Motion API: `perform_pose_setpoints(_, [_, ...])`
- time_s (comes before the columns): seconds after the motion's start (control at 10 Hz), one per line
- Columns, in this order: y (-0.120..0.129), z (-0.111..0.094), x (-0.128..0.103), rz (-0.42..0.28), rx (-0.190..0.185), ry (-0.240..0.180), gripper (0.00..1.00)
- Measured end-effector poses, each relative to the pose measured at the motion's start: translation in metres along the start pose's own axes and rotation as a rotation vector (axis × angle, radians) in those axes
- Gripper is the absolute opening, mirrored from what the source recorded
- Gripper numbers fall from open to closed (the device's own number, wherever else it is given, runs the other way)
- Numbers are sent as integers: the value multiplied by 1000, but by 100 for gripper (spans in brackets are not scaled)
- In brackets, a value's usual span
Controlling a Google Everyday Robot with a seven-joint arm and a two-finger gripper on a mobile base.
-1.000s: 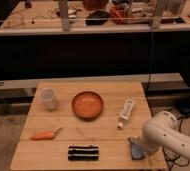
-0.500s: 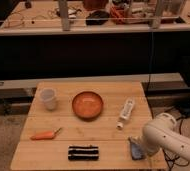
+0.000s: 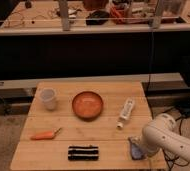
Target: Place the white sponge in the ceramic bowl
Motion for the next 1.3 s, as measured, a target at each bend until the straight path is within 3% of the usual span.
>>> perform_pose_setpoints(0.3, [1,6,2,10,-8,3,80])
perform_pose_setpoints(0.7, [3,9,1,22,-13,5,74])
perform_pose_setpoints(1.1, [3,14,1,36,-16,7,59])
perform_pose_setpoints(1.3, [4,15,1,42,-20,9,42])
